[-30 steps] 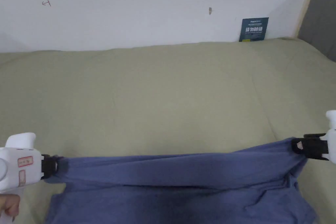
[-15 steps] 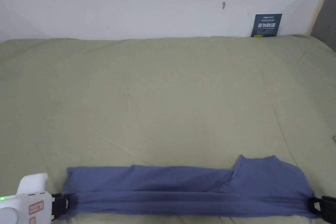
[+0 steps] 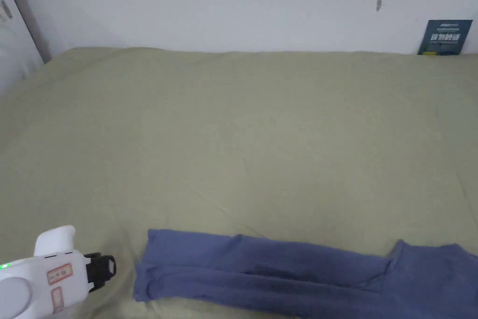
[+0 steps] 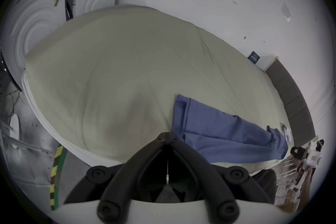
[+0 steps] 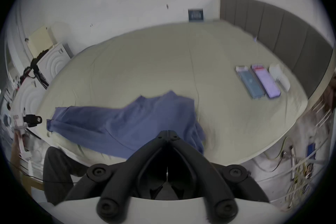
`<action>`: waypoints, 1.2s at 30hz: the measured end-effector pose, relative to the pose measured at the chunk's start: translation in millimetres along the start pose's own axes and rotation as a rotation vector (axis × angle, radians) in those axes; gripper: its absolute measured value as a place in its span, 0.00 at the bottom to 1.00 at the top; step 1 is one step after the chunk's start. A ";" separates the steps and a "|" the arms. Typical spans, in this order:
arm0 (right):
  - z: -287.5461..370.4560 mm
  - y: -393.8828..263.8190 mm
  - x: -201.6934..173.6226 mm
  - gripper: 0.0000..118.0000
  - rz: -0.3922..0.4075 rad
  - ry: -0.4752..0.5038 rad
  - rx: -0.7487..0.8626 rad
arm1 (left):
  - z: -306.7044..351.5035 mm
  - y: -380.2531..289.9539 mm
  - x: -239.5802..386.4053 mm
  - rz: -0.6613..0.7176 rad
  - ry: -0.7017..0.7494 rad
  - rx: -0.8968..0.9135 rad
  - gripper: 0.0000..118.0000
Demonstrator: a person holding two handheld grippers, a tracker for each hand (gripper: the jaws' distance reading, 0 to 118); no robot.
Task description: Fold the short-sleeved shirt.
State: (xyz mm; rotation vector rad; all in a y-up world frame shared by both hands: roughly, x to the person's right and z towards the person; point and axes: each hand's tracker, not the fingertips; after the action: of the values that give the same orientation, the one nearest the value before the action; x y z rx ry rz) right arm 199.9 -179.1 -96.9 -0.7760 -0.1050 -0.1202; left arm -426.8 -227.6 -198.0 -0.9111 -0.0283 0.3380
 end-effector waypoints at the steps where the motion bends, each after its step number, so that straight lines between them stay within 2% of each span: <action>1: -1.2 -3.8 -13.5 0.00 0.022 0.001 -0.003 | -4.7 2.8 -0.3 -0.010 -0.014 -0.015 0.00; 4: 2.0 -3.9 -46.9 0.00 0.027 0.023 0.046 | -22.6 16.9 -6.1 -0.010 -0.108 -0.091 0.00; 5: 3.6 10.3 -33.5 0.00 0.004 0.046 0.038 | -28.5 19.0 -7.0 -0.004 -0.149 -0.094 0.00; 8: 1.8 14.6 -43.1 0.00 -0.039 0.080 0.054 | -48.6 29.0 -8.5 0.012 -0.209 -0.159 0.00; 12: 0.2 14.8 -60.8 0.00 -0.018 0.083 0.057 | -72.6 42.2 -15.1 -0.002 -0.259 -0.239 0.00; 13: 1.7 14.0 -69.4 0.00 -0.008 0.075 0.059 | -79.3 44.4 -17.9 0.026 -0.331 -0.275 0.08; 14: 0.3 13.9 -71.8 0.00 -0.005 0.079 0.049 | -85.9 45.8 -18.9 0.041 -0.365 -0.299 0.39; 15: -1.3 13.2 -74.5 0.00 -0.005 0.082 0.040 | -93.2 45.6 -17.1 0.046 -0.342 -0.337 0.90; 16: -2.1 12.1 -76.8 0.00 -0.010 0.083 0.038 | -93.8 48.4 -16.6 0.019 -0.318 -0.351 1.00; 17: -3.1 11.3 -78.5 0.00 -0.014 0.095 0.032 | -94.8 50.4 -16.2 0.013 -0.314 -0.309 0.99; 22: -7.7 9.0 -85.6 0.00 -0.028 0.108 0.017 | -113.7 55.1 -20.8 0.020 -0.380 -0.357 0.99; 25: -9.9 7.1 -84.1 0.00 -0.025 0.106 0.010 | -120.7 59.4 -26.1 0.123 -0.535 -0.403 0.99; 27: -10.2 7.9 -83.7 0.00 -0.025 0.108 0.006 | -120.8 59.8 -27.7 0.169 -0.532 -0.406 0.99; 28: -10.3 6.7 -83.5 0.00 -0.027 0.107 0.011 | -122.6 59.1 -30.4 0.195 -0.611 -0.416 0.99; 31: -13.5 4.5 -81.4 0.00 -0.034 0.113 0.005 | -131.8 52.4 -30.2 0.321 -0.728 -0.458 0.99; 34: -12.2 4.0 -85.0 0.00 -0.041 0.119 -0.008 | -136.2 47.9 -27.3 0.301 -0.728 -0.470 0.97; 35: -11.3 2.2 -85.5 0.00 -0.038 0.118 -0.005 | -135.3 48.6 -23.5 0.282 -0.727 -0.461 0.91; 36: -10.4 1.9 -86.3 0.00 -0.032 0.117 -0.007 | -134.0 49.0 -20.2 0.268 -0.715 -0.454 0.56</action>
State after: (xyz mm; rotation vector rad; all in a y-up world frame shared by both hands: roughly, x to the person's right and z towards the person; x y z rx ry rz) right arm 115.5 -179.1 -117.5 -0.7727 -0.0061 -0.1961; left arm -437.1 -309.1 -316.3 -1.2027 -0.6671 0.9209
